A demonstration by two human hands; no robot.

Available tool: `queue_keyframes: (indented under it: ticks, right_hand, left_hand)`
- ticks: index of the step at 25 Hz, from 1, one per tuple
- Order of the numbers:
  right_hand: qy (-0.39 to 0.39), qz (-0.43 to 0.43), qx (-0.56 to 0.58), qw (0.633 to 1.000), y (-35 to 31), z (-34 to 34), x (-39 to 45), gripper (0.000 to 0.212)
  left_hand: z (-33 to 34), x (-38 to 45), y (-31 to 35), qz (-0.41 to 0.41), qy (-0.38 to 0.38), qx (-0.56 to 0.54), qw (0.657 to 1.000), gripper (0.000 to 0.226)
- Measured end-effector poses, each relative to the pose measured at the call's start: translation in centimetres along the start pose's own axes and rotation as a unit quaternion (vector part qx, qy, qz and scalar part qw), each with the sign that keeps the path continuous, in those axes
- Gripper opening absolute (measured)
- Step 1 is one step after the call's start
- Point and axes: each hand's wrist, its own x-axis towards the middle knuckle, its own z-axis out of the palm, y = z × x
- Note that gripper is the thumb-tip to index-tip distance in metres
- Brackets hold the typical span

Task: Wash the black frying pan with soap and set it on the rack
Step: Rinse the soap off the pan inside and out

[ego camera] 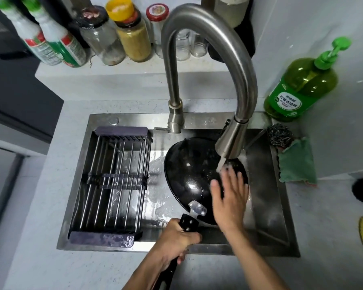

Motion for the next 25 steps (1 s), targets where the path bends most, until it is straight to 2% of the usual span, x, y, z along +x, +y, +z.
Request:
queue_keyframes:
  ticks: [1, 2, 3, 4, 5, 6, 8, 10, 11, 14, 17, 19, 21, 22, 23, 25]
  right_hand:
    - [0.000, -0.041, 0.001, 0.999, 0.4, 0.3, -0.1, 0.069]
    - [-0.022, -0.038, 0.035, 0.998, 0.9, 0.0, 0.6, 0.067]
    - [-0.027, 0.033, 0.118, 0.992, 1.5, -0.7, 1.6, 0.066]
    - [-0.018, 0.139, 0.197, 0.970, 2.4, -0.9, 2.6, 0.064]
    - [-0.008, 0.231, 0.232, 0.945, 2.9, -0.8, 2.8, 0.062]
    - [0.008, 0.281, 0.250, 0.927, 2.5, -1.0, 1.8, 0.059]
    - [0.062, 0.261, 0.211, 0.940, 0.8, -0.1, -2.0, 0.059]
    - [0.106, 0.271, 0.257, 0.921, 0.6, 0.8, -3.4, 0.057]
    - [0.098, 0.295, 0.287, 0.906, 0.9, 0.9, -2.6, 0.051]
    - [-0.018, 0.370, 0.371, 0.851, 1.8, 0.5, 2.5, 0.047]
    - [-0.093, 0.335, 0.406, 0.845, -0.2, -1.0, 5.4, 0.036]
    - [-0.113, 0.301, 0.434, 0.841, -1.4, -2.8, 5.7, 0.044]
    - [-0.139, 0.288, 0.432, 0.843, -1.6, -4.9, 5.2, 0.064]
    - [-0.159, 0.293, 0.408, 0.850, -1.4, -5.8, 4.7, 0.071]
    - [-0.175, 0.306, 0.368, 0.861, -1.1, -6.5, 4.3, 0.073]
    - [-0.200, 0.338, 0.300, 0.869, -0.6, -7.6, 3.9, 0.057]
  left_hand:
    - [0.0, -0.1, -0.1, -0.008, 0.001, -0.001, 1.000, 0.026]
    - [-0.1, -0.2, -0.2, -0.016, 0.003, -0.003, 1.000, 0.027]
    - [-0.2, -0.3, -0.3, -0.024, 0.005, -0.004, 1.000, 0.030]
    - [-0.3, -0.3, -0.6, -0.030, 0.007, -0.002, 1.000, 0.035]
    - [-0.4, -0.5, -0.8, -0.036, 0.006, 0.002, 0.999, 0.040]
    - [-0.6, -0.7, -1.1, -0.040, -0.001, 0.006, 0.999, 0.043]
    - [-1.0, -1.2, -1.1, -0.046, -0.026, 0.003, 0.999, 0.038]
    - [-1.2, -1.6, -1.4, -0.034, -0.047, 0.006, 0.998, 0.029]
    - [-1.3, -1.7, -1.4, -0.020, -0.054, 0.010, 0.998, 0.027]
    - [-2.1, -1.6, -1.5, 0.002, -0.043, 0.056, 0.998, 0.029]
    - [-3.5, -1.1, -0.8, 0.038, -0.013, 0.165, 0.985, 0.023]
    - [-4.1, -0.8, -0.5, 0.086, 0.029, 0.328, 0.940, 0.018]
    - [-4.4, -0.8, 0.3, 0.118, 0.079, 0.473, 0.870, 0.008]
    - [-4.3, -0.7, 0.2, 0.119, 0.096, 0.525, 0.838, 0.012]
    - [-4.1, -0.6, 0.1, 0.120, 0.109, 0.564, 0.810, 0.018]
    - [-3.8, -0.4, -0.5, 0.124, 0.128, 0.614, 0.769, 0.027]
